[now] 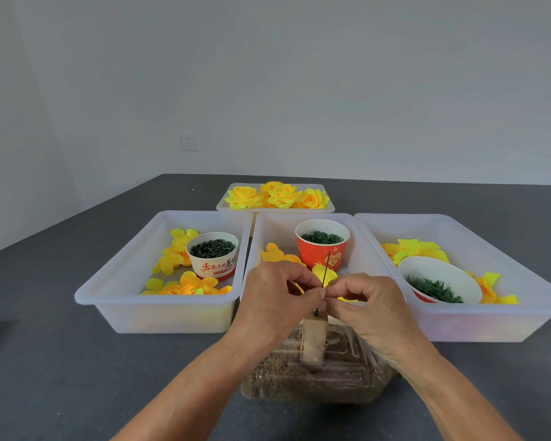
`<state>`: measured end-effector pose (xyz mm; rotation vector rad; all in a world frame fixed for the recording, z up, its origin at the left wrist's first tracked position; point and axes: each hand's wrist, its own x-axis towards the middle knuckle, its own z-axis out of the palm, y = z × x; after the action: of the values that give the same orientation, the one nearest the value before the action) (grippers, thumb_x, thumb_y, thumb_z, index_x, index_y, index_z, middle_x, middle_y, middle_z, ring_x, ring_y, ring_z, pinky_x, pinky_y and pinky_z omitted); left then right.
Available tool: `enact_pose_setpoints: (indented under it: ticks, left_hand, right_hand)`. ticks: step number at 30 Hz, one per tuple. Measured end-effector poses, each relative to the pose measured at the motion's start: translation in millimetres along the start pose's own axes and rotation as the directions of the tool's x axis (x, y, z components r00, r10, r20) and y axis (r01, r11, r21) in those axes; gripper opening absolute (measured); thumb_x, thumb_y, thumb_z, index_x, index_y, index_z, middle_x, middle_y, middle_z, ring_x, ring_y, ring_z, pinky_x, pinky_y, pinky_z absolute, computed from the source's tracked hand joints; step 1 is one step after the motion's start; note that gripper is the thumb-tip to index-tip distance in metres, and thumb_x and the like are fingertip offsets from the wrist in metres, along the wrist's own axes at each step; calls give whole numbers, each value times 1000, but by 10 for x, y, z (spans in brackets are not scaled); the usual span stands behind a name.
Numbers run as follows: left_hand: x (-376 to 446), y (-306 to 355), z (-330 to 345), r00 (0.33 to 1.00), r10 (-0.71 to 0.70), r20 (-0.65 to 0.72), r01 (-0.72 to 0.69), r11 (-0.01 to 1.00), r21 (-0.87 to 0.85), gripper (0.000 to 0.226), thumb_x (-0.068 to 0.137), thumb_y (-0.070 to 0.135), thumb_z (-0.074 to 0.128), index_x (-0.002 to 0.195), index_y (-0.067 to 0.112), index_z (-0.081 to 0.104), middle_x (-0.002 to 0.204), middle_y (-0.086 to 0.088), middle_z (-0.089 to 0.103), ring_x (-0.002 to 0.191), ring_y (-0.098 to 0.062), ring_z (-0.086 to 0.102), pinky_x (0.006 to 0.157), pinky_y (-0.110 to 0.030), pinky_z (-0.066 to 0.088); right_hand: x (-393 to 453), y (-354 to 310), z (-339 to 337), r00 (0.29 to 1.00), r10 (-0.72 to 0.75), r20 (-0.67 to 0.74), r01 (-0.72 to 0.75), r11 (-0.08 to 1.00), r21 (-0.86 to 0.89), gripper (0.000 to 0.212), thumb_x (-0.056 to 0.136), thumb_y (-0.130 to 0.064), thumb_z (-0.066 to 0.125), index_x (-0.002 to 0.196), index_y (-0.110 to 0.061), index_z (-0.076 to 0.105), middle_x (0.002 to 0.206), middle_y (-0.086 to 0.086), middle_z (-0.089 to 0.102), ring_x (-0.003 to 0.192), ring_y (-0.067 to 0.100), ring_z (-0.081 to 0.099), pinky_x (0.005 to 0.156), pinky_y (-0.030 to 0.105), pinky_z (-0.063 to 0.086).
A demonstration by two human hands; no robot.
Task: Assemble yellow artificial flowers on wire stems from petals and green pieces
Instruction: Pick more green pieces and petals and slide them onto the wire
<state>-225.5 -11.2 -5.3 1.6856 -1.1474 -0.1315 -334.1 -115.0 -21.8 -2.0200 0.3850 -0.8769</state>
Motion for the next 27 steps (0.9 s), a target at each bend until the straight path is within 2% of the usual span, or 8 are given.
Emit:
enact_pose_setpoints:
  ticks: [7, 10, 13, 17, 19, 22, 25, 27]
  left_hand:
    - [60, -24, -74, 995, -9, 100, 15, 999, -50, 22, 75, 16, 76, 63, 33, 69, 58, 15, 64, 54, 4, 51, 54, -12, 41]
    - [165, -68, -243, 991, -1, 131, 11, 997, -81, 17, 78, 16, 73, 67, 29, 71, 58, 11, 65, 56, 0, 54, 57, -15, 45]
    - [379, -213, -506, 998, -55, 39, 51, 995, 87, 15, 80, 11, 70, 69, 21, 71, 52, 15, 61, 48, 4, 52, 49, -7, 38]
    - [649, -538, -857, 985, -166, 54, 99, 784, 612, 11, 78, 6, 63, 80, 11, 73, 81, -2, 71, 72, -10, 62, 62, -17, 44]
    - [730, -716, -962, 954, -285, 97, 113, 636, 763, 14, 80, 11, 63, 90, 11, 73, 98, -8, 69, 89, -22, 62, 73, -26, 46]
    - [776, -923, -1011, 874, -455, 167, 66, 454, 889, 30, 85, 31, 62, 105, 9, 70, 109, -8, 66, 99, -22, 59, 79, -28, 46]
    - [779, -1081, -996, 805, -567, 175, 136, 464, 876, 50, 82, 52, 61, 100, 6, 70, 101, -8, 64, 87, -19, 55, 63, -23, 39]
    - [767, -1111, -984, 818, -560, 134, 192, 485, 853, 57, 77, 58, 63, 97, 5, 70, 99, -9, 64, 85, -18, 55, 64, -24, 40]
  right_hand:
    - [49, 0, -99, 993, 42, 111, -50, 996, 73, 16, 55, -35, 78, 70, -30, 76, 79, -5, 73, 84, 16, 66, 86, 40, 50]
    - [99, 11, -157, 987, 80, 141, -92, 993, 80, 14, 58, -19, 83, 70, -23, 77, 79, 0, 73, 81, 17, 65, 80, 33, 50]
    - [152, -7, -208, 983, 93, 155, -123, 974, 192, 14, 55, -23, 79, 69, -23, 77, 78, 1, 73, 74, 10, 66, 72, 21, 54]
    - [260, 7, -180, 993, 106, 58, -117, 955, 273, 22, 69, -2, 75, 63, -23, 76, 73, -1, 74, 71, 4, 67, 66, 13, 52]
    - [306, 16, -136, 991, 136, 19, -135, 945, 298, 24, 71, 1, 73, 61, -21, 75, 72, 0, 73, 70, 4, 67, 68, 12, 52]
    - [379, 60, -84, 982, 190, -12, -177, 934, 311, 16, 74, 0, 72, 70, -15, 73, 69, -2, 73, 65, 1, 64, 62, 11, 50]
    - [435, 103, -36, 973, 227, -35, -206, 932, 299, 13, 74, -3, 73, 70, -15, 73, 65, -1, 70, 57, 1, 58, 59, 17, 48]
    - [457, 126, 0, 968, 247, -40, -223, 926, 305, 11, 72, -7, 75, 67, -17, 73, 70, 14, 69, 60, 9, 53, 62, 24, 46]
